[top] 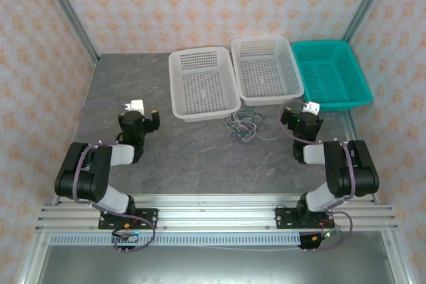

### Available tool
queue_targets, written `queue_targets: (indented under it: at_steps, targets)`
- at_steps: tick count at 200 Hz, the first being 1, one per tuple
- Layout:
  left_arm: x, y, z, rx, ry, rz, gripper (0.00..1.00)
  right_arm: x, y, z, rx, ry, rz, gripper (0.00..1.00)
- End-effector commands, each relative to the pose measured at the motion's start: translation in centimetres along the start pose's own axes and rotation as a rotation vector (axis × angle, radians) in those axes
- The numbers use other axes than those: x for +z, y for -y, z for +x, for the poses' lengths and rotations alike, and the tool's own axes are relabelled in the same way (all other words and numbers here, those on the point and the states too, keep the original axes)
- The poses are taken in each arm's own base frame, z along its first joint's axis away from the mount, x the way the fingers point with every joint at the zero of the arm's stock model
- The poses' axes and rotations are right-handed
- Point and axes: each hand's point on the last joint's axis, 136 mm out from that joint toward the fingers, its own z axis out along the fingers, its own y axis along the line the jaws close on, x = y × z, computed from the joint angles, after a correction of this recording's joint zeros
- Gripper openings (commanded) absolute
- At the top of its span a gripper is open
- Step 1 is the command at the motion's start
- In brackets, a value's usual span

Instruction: Untangle the cables

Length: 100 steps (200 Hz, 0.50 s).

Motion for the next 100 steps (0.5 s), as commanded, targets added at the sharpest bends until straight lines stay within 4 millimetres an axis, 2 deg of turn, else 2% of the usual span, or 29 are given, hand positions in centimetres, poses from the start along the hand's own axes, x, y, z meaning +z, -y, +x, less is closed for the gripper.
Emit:
queue_targets:
  at_steps: [1, 100]
  targets:
    - [0.0, 0.02, -1.27, 0.005, 0.031, -0.001, 1.0, 0.04, -0.16, -0.72, -0.005, 0.019, -0.007, 0.99]
    - [0.01, -0.02, -1.33, 0.004, 0.033, -0.002, 1.0, 0.11, -0.22, -0.73, -0.006, 0.016, -0.009, 0.99]
